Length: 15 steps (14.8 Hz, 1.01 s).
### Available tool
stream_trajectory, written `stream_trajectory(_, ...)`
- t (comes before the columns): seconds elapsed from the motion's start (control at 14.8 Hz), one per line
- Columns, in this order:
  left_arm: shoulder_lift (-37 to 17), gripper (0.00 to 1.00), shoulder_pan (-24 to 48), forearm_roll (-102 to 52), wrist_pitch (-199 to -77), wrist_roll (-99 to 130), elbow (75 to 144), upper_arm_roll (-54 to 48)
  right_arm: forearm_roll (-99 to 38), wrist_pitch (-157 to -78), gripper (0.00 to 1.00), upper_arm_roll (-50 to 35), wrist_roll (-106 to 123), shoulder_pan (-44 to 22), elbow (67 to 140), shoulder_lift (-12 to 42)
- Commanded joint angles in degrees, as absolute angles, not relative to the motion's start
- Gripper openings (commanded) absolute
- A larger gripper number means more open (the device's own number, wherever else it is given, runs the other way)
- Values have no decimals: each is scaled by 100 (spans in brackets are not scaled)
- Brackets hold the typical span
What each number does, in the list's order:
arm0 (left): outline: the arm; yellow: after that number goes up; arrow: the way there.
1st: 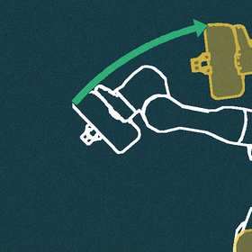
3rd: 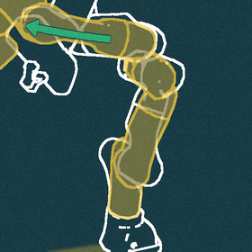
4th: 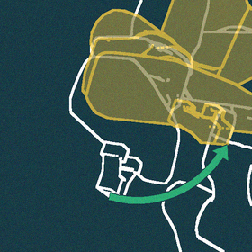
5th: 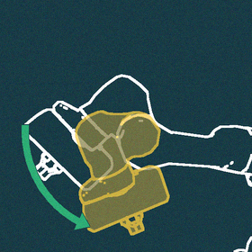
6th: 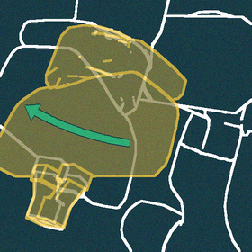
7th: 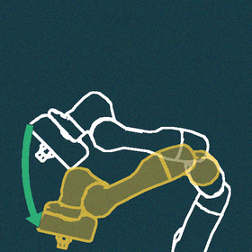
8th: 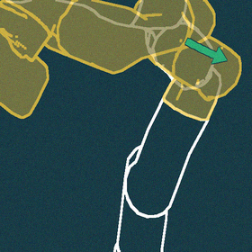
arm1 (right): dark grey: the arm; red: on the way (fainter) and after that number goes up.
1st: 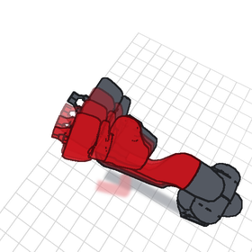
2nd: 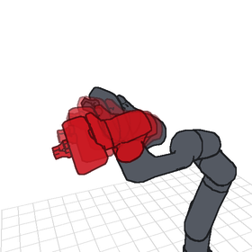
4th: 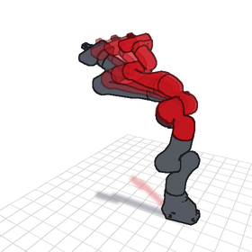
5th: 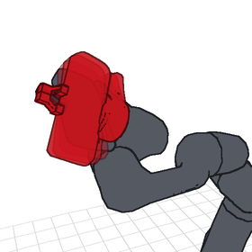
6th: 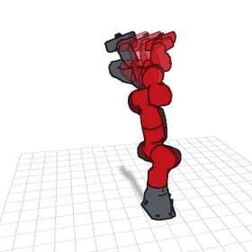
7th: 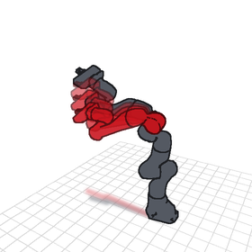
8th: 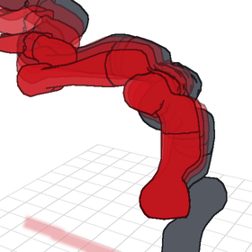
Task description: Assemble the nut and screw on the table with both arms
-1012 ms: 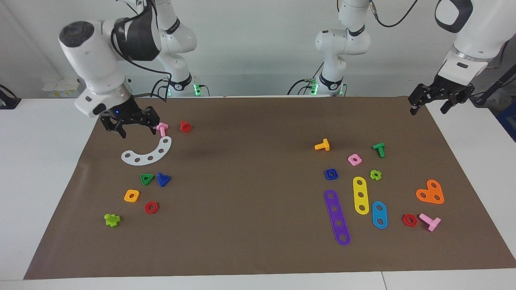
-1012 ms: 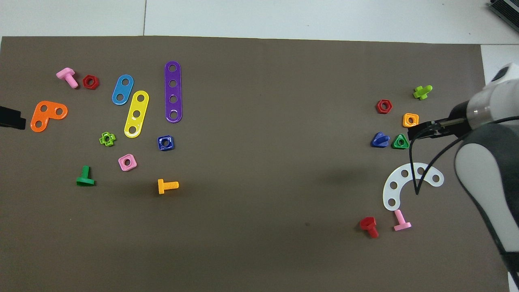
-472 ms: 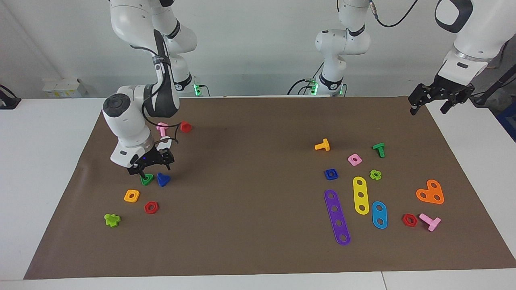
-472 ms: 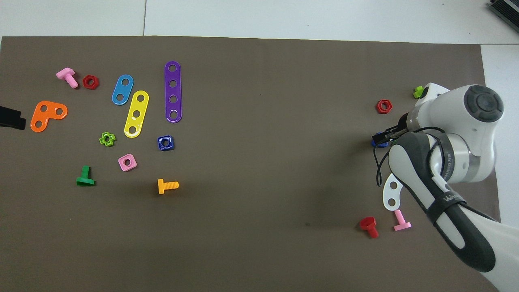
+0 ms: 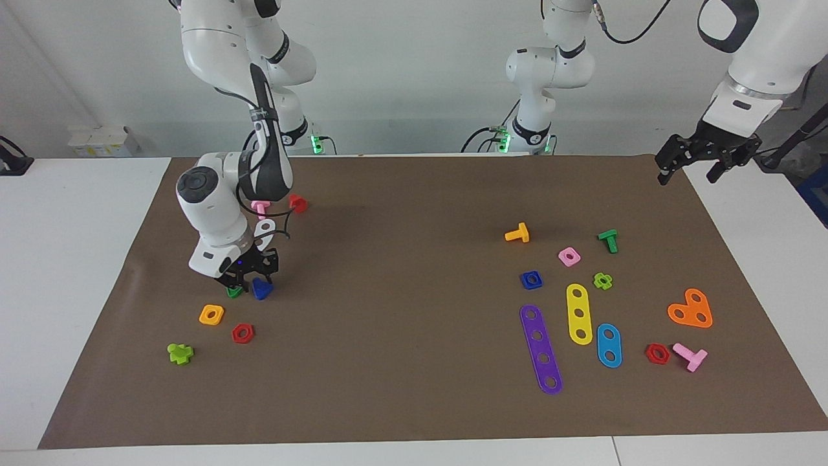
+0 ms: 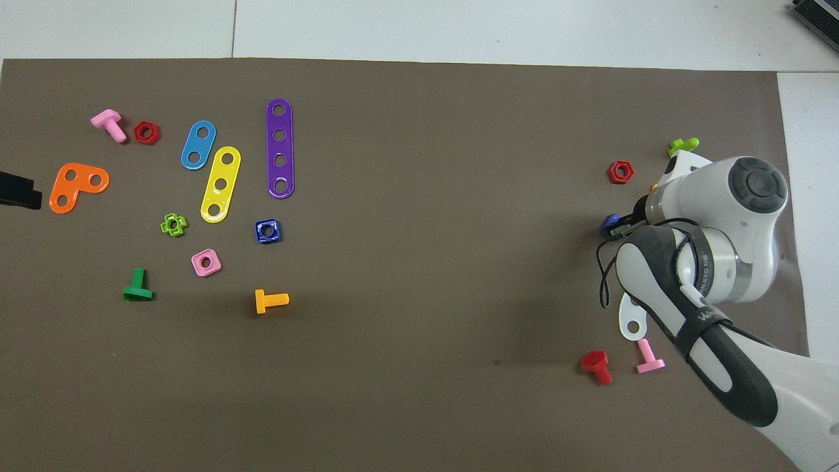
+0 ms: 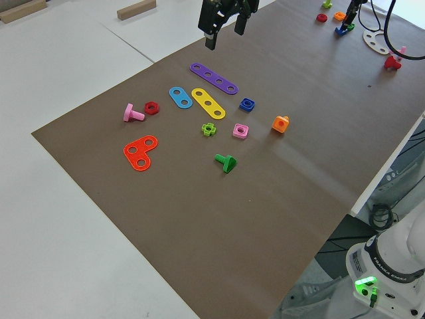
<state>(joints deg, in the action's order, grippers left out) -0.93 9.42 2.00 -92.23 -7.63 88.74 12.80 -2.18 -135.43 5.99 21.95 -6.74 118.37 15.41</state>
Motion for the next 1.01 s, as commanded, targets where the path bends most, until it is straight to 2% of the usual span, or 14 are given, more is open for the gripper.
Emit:
stream_trajectory(0.0,44,100,1028,299,-9237,-765,9009,1231,-378,-13693,38,571,2435,-607,11892,1582)
stream_trajectory(0.2,87,100,1028,290,-9272,-817,9096,1204,-527,-13702,34,571,2435,-615,11892,1582)
stream_trajectory(0.27,140,100,1037,290,-9281,-809,9192,1204,-527,-13702,12,571,2443,-615,11892,1582)
stream_trajectory(0.34,193,100,1037,290,-9316,-852,9298,1195,-553,-13693,0,571,2374,-633,11892,1582)
stream_trajectory(0.67,413,98,1178,281,-9544,-765,9781,1187,-615,-13545,0,563,1814,-711,11559,1486)
stream_trajectory(0.74,430,96,1213,264,-9649,-721,9904,1187,-615,-13431,0,563,1315,-869,11427,1381)
stream_trajectory(0.88,370,83,1283,28,-9755,-415,9966,1187,-519,-12818,0,571,260,-1238,10858,1310)
stream_trajectory(0.94,317,83,1301,-26,-9843,-213,10045,1187,-492,-12414,0,563,-206,-1431,10446,1353)
